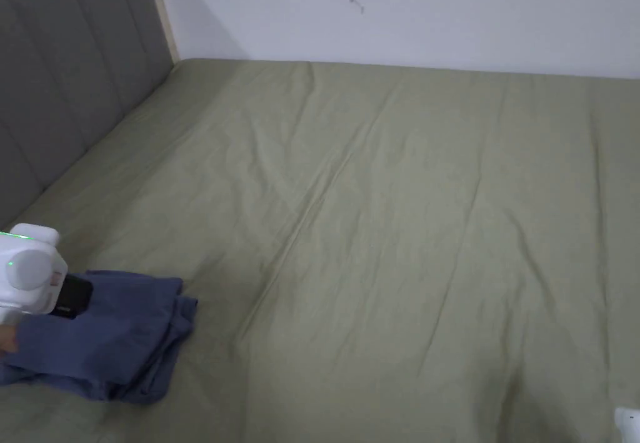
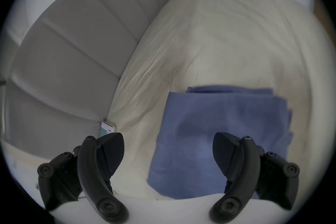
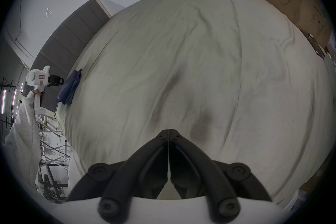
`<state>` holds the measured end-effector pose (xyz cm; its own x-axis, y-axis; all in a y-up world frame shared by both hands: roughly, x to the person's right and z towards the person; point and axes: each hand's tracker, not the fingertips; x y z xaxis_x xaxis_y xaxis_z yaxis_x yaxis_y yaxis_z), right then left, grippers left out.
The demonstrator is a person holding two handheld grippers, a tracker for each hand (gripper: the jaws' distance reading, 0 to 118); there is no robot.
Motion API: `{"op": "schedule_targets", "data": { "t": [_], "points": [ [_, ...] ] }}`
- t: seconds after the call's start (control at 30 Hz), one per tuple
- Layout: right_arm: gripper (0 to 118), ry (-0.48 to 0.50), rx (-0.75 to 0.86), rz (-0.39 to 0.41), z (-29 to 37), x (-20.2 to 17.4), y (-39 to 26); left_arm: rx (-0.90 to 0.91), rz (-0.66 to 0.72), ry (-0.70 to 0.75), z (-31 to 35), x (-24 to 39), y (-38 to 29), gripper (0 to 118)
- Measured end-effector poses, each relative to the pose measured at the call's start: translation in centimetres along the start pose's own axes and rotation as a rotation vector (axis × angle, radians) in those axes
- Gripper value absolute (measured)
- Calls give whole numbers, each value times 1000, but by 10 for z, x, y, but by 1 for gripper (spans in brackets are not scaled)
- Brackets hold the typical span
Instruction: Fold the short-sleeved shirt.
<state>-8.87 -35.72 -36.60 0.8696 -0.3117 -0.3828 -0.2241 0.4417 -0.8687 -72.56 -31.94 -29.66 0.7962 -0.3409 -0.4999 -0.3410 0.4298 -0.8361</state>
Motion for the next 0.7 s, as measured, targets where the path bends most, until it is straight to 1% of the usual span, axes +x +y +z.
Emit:
{"op": "schedule_targets", "data": {
  "t": [0.1,0.13,0.17,0.2,0.23,0.27,0.33,0.4,0.47,0.5,0.6,0.7],
  "points": [
    [0,6,7,-12,2,4,-1,70,129,-136,31,-7,-4,103],
    [0,8,11,-16,3,5,-1,91,157,-171,42,-5,-7,99],
    [0,11,17,-18,5,6,-1,104,177,-235,52,-2,-9,83],
    [0,14,22,-19,7,7,-2,134,198,-300,65,4,-14,58],
    [0,14,25,-20,8,6,-2,147,207,-343,75,11,-19,24],
    [0,17,32,-23,11,8,-4,147,211,-392,86,24,-25,1],
    [0,25,44,-32,16,10,-6,152,192,-381,108,53,-38,0],
    [0,41,63,-42,24,12,-10,215,118,-379,129,82,-53,0],
    [0,44,83,-51,36,16,-13,220,114,-396,151,109,-66,0],
    [0,51,100,-54,42,18,-15,262,85,-413,165,122,-73,0],
    [0,51,154,-74,61,21,-18,352,21,-360,203,158,-91,0],
    [0,30,233,-79,84,23,-20,428,14,-359,243,183,-109,0]
  ]
}}
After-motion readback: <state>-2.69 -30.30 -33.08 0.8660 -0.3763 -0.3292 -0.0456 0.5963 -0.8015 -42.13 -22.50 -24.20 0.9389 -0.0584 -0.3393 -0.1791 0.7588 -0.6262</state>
